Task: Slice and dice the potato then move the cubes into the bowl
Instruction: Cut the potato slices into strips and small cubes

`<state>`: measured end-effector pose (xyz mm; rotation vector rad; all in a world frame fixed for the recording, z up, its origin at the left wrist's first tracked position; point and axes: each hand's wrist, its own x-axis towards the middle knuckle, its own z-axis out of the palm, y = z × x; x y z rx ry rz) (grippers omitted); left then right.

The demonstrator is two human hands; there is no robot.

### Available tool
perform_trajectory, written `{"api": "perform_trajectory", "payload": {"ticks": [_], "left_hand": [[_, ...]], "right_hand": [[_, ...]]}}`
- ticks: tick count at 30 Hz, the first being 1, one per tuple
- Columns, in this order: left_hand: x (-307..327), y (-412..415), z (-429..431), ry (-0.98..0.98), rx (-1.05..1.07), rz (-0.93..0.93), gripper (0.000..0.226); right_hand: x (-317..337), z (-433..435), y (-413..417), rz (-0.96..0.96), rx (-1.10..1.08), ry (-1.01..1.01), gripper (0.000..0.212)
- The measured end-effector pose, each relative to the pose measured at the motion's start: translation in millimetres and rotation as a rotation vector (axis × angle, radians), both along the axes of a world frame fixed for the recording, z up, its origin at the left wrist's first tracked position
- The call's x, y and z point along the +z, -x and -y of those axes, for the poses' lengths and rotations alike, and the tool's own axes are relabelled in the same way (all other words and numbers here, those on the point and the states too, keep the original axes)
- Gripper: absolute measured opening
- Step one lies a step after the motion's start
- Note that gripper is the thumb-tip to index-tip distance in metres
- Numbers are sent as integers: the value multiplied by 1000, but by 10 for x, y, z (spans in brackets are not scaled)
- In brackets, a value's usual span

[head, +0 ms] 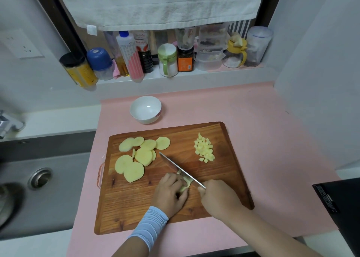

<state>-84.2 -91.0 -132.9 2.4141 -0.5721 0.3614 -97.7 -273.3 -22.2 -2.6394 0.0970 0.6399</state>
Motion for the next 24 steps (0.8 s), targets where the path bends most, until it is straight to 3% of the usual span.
{"api": "perform_trajectory", "payload": {"ticks": [17,24], "left_hand": [[84,62,-6,-1,50,2,12],[55,66,-22,-2,51,-3,12]], "right_hand": [[157,73,245,73,64,36,33],[210,161,289,-17,32,45,31]]}}
